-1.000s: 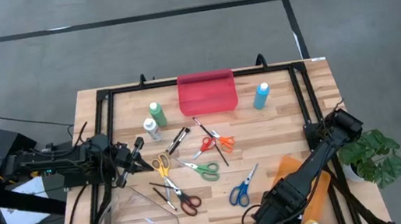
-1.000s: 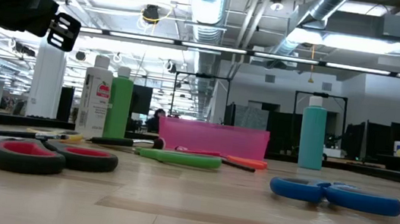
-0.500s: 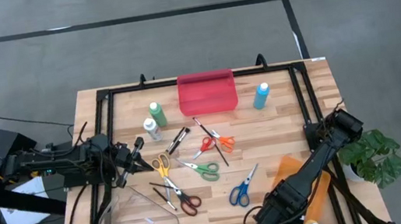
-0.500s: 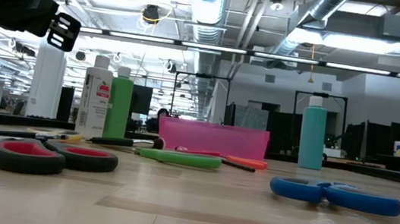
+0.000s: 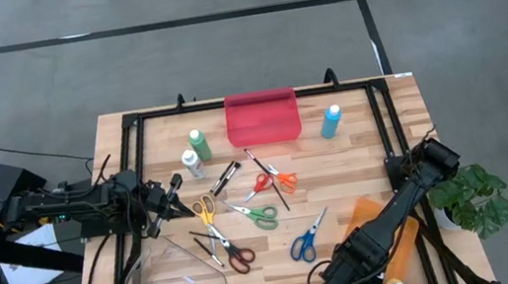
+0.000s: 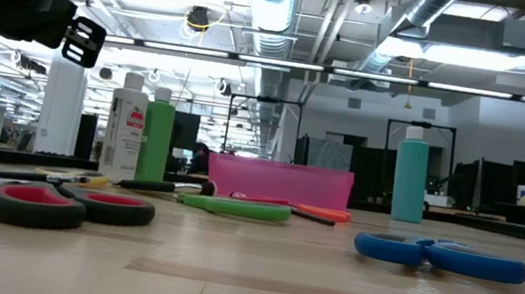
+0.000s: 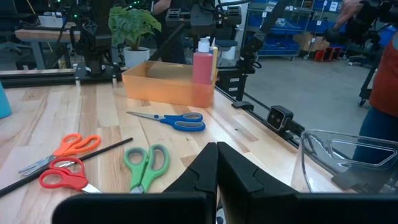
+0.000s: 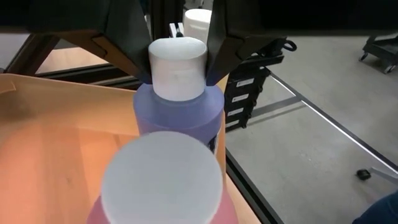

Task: Pick & Place Paint Supplies
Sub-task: Put the blue paint bottle into the orange bin, then put the white paint bottle into the orange bin

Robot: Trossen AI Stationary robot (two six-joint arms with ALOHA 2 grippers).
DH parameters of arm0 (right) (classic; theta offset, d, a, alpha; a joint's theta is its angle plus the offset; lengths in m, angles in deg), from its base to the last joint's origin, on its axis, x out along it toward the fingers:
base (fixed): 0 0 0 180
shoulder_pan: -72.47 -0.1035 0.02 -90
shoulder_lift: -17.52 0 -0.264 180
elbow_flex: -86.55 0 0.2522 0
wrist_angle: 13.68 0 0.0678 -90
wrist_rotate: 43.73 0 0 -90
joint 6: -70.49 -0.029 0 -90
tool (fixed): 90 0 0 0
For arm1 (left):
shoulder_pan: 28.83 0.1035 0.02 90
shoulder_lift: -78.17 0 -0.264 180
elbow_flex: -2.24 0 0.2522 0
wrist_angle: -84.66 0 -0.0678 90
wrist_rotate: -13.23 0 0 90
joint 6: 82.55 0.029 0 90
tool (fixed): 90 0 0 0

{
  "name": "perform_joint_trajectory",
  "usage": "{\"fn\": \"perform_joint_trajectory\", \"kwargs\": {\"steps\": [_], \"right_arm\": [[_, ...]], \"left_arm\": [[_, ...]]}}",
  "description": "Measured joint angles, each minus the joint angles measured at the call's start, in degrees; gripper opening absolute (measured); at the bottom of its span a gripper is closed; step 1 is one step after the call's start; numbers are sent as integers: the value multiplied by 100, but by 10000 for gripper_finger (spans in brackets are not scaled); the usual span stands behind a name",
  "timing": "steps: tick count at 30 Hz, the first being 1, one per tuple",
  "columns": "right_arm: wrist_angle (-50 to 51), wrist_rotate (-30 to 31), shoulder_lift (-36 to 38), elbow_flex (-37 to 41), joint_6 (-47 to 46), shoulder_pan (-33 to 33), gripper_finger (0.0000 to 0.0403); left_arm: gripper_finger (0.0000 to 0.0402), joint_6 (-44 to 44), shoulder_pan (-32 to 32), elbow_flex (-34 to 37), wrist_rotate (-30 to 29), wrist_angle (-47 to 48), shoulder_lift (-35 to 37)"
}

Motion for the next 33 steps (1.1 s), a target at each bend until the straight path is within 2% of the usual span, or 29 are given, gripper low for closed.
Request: {"fn": "perform_joint_trajectory", "kwargs": {"steps": [26,30,33], "right_arm": [[-190,67,0,-196,59,0,244],[207,186,0,-531,279,10,245],[893,484,3,-1045,551,35,245]], "left_arm": [[0,0,1,0,1,-1,-1],[0,0,-1,0,-2,-1,-2],[0,0,0,0,1,0,-2]]}}
